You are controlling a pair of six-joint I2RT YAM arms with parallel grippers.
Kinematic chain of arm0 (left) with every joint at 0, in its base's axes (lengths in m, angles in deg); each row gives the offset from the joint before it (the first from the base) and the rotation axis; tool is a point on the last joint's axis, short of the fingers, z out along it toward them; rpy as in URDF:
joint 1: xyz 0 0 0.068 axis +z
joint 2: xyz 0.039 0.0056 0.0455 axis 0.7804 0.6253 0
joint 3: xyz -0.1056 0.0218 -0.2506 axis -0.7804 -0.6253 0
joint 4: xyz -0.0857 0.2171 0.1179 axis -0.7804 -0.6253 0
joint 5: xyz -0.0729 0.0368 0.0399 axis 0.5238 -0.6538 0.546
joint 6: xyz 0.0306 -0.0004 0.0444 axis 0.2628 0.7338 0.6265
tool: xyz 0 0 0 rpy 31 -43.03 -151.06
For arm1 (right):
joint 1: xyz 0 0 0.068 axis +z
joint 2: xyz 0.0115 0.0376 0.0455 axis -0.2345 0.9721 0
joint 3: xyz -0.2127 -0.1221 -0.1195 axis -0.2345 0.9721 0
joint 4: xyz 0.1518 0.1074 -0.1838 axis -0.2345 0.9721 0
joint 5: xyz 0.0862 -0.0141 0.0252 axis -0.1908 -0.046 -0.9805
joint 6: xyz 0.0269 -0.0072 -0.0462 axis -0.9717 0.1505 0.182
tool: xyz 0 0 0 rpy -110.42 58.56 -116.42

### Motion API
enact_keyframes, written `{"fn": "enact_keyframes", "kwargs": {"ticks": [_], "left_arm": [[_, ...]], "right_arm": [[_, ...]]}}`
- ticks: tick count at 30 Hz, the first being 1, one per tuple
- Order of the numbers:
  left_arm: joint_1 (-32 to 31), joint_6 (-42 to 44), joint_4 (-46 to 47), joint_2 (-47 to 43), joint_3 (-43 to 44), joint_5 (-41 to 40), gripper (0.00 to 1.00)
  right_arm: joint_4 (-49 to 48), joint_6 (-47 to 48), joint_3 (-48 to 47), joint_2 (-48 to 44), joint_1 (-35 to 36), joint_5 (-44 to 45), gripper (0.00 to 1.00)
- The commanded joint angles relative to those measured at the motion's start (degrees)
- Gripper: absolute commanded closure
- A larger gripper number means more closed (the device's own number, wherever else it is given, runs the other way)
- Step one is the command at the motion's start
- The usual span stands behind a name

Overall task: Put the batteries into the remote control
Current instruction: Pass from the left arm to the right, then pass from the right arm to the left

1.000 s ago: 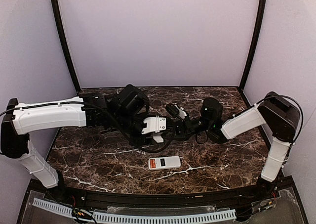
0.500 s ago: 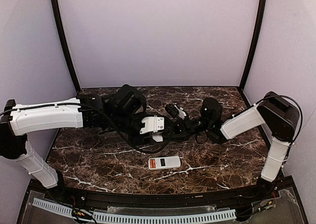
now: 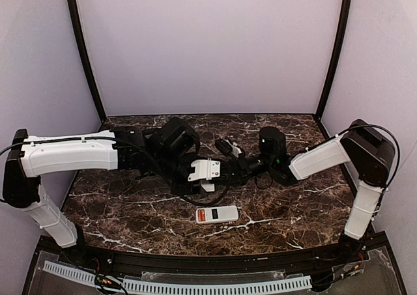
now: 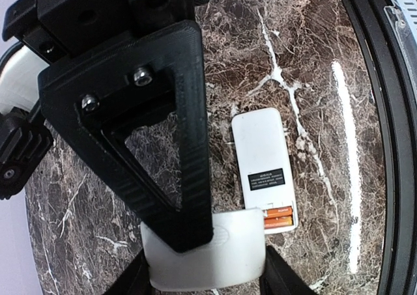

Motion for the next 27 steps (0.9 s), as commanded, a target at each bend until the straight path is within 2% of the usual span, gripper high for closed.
{"fn": "enact_keyframes", "kwargs": {"ticks": [1, 3, 4, 5, 6, 7, 8, 11, 16, 19, 21, 24, 27], "left_arm": [[-0.2, -0.3, -1.7, -0.3, 1.0, -2.0, 0.84], [-0.2, -1.2, -1.2, -0.7, 0.6, -2.3, 0.76], [-0.2, -2.0, -0.7, -1.3, 0.3, -2.5, 0.66], [-0.1, -2.4, 0.2, -1.8, -0.5, -2.6, 0.59], [-0.1, -3.3, 0.8, -2.8, -1.0, -2.6, 0.44], [0.0, -3.8, 1.7, -3.4, -2.0, -2.6, 0.38], [0.1, -5.0, 2.3, -4.8, -2.6, -2.4, 0.27], [1.0, -7.8, 4.9, -7.4, -5.7, -1.0, 0.14], [4.2, -18.3, 9.3, -12.3, -10.8, 8.6, 0.15], [9.0, -28.2, 18.0, -14.6, -14.6, 19.8, 0.23], [11.5, -38.2, 23.1, -14.9, -17.1, 26.0, 0.28], [12.8, -44.9, 28.8, -14.6, -19.2, 29.6, 0.34], [13.6, -51.6, 33.7, -13.7, -20.0, 33.2, 0.45]], "right_arm": [[1.1, 1.6, -0.9, 0.4, 0.5, 0.5, 1.00], [-1.2, 0.2, -0.5, 0.8, 0.5, 0.1, 1.00], [-2.6, -0.9, -0.3, 1.1, 0.5, 0.0, 1.00], [-4.3, -2.0, 0.0, 1.2, 0.4, -0.3, 1.00], [-5.7, -2.7, 0.3, 1.2, 0.4, -0.4, 1.00], [-6.8, -3.1, 0.5, 1.2, 0.3, -0.4, 1.00], [-7.4, -3.2, 0.7, 1.1, 0.2, -0.3, 1.00], [-8.9, -2.8, 1.1, 0.3, -0.1, 0.1, 1.00], [-7.4, 0.5, 1.4, -1.5, -1.2, 0.6, 1.00], [-4.0, 4.4, 0.9, -2.9, -1.5, 0.8, 1.00], [-1.2, 7.4, 0.4, -4.2, -1.6, 1.1, 1.00], [1.2, 10.7, -0.3, -5.7, -1.7, 1.1, 1.00], [1.4, 11.5, -1.0, -6.3, -1.7, 0.6, 1.00]]}}
